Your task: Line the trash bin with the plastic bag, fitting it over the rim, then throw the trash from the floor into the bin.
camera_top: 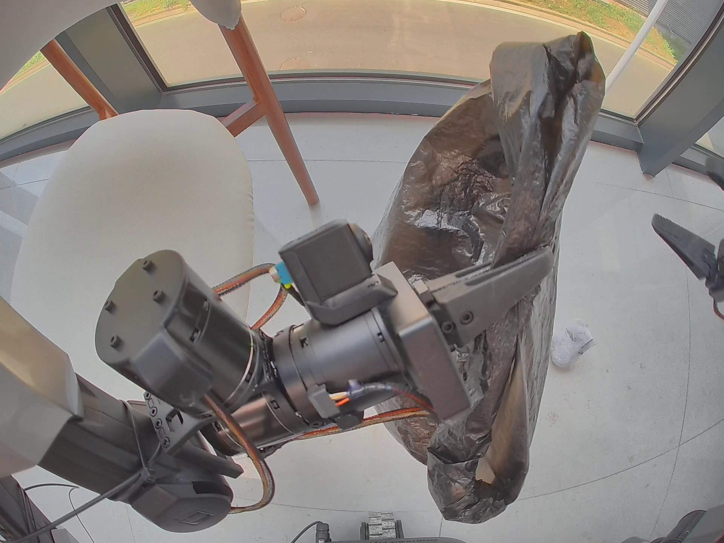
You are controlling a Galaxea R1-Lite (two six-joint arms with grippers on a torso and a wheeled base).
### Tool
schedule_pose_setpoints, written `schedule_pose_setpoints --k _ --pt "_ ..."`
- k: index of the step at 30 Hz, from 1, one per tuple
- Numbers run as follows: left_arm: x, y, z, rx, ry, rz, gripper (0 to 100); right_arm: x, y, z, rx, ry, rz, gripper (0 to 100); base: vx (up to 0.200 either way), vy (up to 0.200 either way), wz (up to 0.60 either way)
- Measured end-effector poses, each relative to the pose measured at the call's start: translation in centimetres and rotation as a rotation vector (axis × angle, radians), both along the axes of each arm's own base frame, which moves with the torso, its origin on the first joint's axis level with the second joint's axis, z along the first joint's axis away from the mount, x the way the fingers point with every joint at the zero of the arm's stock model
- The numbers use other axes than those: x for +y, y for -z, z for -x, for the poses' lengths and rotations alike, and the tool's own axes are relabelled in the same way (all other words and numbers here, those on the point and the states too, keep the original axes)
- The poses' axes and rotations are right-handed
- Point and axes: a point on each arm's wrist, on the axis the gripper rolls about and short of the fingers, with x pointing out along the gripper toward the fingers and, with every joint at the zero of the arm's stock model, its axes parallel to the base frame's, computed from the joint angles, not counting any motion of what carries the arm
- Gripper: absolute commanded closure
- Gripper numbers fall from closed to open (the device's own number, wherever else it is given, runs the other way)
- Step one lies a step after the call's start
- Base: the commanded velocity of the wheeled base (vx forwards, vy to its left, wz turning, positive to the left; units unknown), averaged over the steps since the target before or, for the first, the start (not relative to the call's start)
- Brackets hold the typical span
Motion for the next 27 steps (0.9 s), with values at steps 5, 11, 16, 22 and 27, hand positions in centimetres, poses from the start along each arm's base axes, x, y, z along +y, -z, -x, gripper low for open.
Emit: schedule_pose_setpoints --k 5,11,16,22,27 --pt "0.1 -1.2 0.0 0.041 -0.003 0.045 100 1.0 1.6 -3.4 0.038 0.013 0.006 0 0.0 0.0 0.0" --pt "0.5 -2.4 0.3 0.085 0.002 0.099 100 1.6 4.6 -4.7 0.123 0.002 0.038 0 0.0 0.0 0.0" --pt "0.5 -2.8 0.5 0.086 0.007 0.112 100 2.1 5.5 -4.5 0.061 -0.027 0.022 0 0.0 0.0 0.0" --pt "0.4 -2.9 0.8 0.088 0.02 0.116 100 3.2 6.4 -4.4 -0.034 -0.082 -0.009 0 0.0 0.0 0.0" --pt "0.1 -2.9 1.2 0.089 0.032 0.116 100 4.6 7.7 -4.8 -0.058 -0.139 -0.02 0 0.0 0.0 0.0"
